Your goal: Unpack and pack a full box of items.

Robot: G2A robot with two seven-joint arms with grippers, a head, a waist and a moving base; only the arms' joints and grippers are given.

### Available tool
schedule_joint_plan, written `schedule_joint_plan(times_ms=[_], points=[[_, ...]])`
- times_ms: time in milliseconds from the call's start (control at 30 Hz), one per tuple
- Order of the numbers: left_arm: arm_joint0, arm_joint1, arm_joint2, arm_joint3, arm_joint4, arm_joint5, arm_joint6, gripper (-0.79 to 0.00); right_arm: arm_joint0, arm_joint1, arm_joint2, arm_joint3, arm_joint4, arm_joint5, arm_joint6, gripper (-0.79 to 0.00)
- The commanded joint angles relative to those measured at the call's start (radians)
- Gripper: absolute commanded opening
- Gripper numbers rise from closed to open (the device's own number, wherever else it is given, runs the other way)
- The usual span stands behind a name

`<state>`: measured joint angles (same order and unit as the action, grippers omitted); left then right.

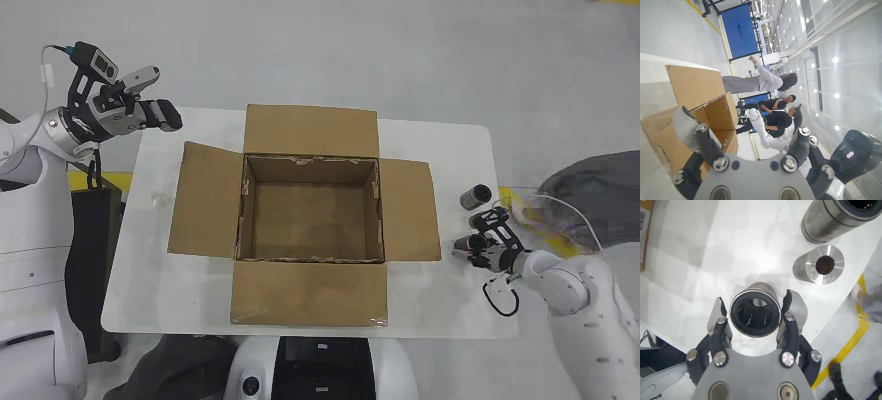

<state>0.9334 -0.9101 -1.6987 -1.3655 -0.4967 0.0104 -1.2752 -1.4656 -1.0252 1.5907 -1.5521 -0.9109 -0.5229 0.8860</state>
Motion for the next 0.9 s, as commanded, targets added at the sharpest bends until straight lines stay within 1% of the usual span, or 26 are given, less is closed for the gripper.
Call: schedule_joint_plan(times_ms=[0, 267, 567, 700, 867], points=[[0.0, 0.0, 0.0, 0.0, 0.0, 0.0, 0.0, 0.0, -0.009, 0.002, 0.006, -0.012, 0.001, 0.003, -0.002, -0.785], [0.0, 0.0, 0.0, 0.0, 0.0, 0.0, 0.0, 0.0, -0.057, 0.011, 0.036, -0.093, 0.003, 0.024, -0.018, -0.785], [0.0, 0.0, 0.0, 0.0, 0.0, 0.0, 0.0, 0.0, -0.103, 0.019, 0.055, -0.168, 0.009, 0.015, -0.041, -0.785], [0.0, 0.0, 0.0, 0.0, 0.0, 0.0, 0.0, 0.0, -0.133, 0.022, 0.075, -0.222, 0.015, 0.01, -0.056, -0.785], [0.0, 0.0, 0.0, 0.0, 0.0, 0.0, 0.0, 0.0, -0.187, 0.027, 0.112, -0.322, 0.003, 0.02, -0.068, -0.785]])
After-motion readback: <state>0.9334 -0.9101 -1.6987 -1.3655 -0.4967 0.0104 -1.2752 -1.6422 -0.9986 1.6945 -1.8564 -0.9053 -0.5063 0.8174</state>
